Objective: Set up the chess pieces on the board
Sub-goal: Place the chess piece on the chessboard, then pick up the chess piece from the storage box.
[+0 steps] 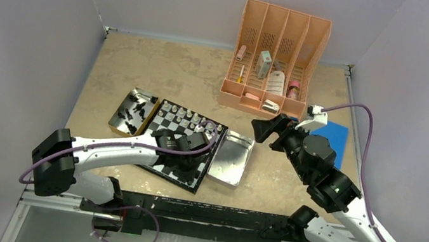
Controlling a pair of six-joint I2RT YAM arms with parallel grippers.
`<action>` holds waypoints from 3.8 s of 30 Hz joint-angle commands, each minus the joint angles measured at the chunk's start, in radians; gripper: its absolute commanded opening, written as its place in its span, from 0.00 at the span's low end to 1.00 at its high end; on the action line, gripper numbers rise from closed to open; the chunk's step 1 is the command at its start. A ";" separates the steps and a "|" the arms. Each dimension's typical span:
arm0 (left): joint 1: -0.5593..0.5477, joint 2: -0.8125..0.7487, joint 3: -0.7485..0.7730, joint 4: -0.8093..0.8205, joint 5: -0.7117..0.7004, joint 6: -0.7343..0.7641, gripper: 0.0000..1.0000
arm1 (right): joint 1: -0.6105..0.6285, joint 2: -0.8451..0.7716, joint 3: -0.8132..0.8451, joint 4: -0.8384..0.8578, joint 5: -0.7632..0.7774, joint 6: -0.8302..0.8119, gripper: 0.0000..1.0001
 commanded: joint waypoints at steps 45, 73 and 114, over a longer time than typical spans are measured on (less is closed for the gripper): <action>-0.008 0.092 -0.036 0.131 -0.049 -0.002 0.32 | -0.001 -0.042 -0.012 0.041 0.001 0.049 0.99; 0.433 0.002 0.301 0.077 0.022 0.263 0.48 | -0.001 0.120 -0.066 0.098 -0.100 -0.001 0.99; 1.189 0.349 0.356 0.182 0.077 0.412 0.30 | -0.001 0.117 -0.089 0.210 -0.176 -0.055 0.98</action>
